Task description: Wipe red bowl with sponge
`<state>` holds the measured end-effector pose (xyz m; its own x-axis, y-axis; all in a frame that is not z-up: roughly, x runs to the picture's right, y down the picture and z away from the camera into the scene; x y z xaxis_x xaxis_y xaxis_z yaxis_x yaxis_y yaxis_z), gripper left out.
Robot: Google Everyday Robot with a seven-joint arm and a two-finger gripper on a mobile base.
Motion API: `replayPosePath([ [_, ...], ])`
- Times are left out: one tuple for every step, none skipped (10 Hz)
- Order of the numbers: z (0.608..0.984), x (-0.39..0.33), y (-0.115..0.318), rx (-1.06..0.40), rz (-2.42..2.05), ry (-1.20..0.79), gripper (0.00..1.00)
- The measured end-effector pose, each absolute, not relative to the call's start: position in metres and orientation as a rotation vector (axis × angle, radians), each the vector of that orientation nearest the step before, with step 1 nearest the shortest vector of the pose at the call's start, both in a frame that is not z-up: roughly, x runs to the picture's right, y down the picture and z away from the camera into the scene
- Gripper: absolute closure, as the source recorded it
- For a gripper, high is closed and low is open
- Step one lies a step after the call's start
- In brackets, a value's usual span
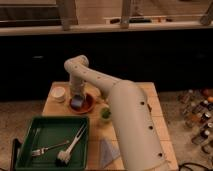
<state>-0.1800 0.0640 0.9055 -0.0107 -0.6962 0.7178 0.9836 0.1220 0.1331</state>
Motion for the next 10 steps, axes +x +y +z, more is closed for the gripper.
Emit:
replayPosePath([
  [0.899, -0.181, 0.072, -0.488, -1.434, -0.774, 1.00],
  [0.894, -0.179, 0.076, -0.495, -1.446, -0.783, 1.00],
  [0.890, -0.171, 0.082, -0.512, -1.453, -0.788, 1.00],
  [0.887, -0.160, 0.084, -0.525, -1.451, -0.786, 1.00],
  [0.885, -0.151, 0.084, -0.535, -1.445, -0.781, 1.00],
  [0.884, -0.140, 0.084, -0.547, -1.431, -0.768, 1.00],
  [0.884, -0.130, 0.083, -0.556, -1.418, -0.753, 1.00],
  [0.885, -0.123, 0.077, -0.562, -1.397, -0.721, 1.00],
  [0.888, -0.121, 0.073, -0.560, -1.385, -0.701, 1.00],
  [0.891, -0.120, 0.067, -0.553, -1.375, -0.684, 1.00],
])
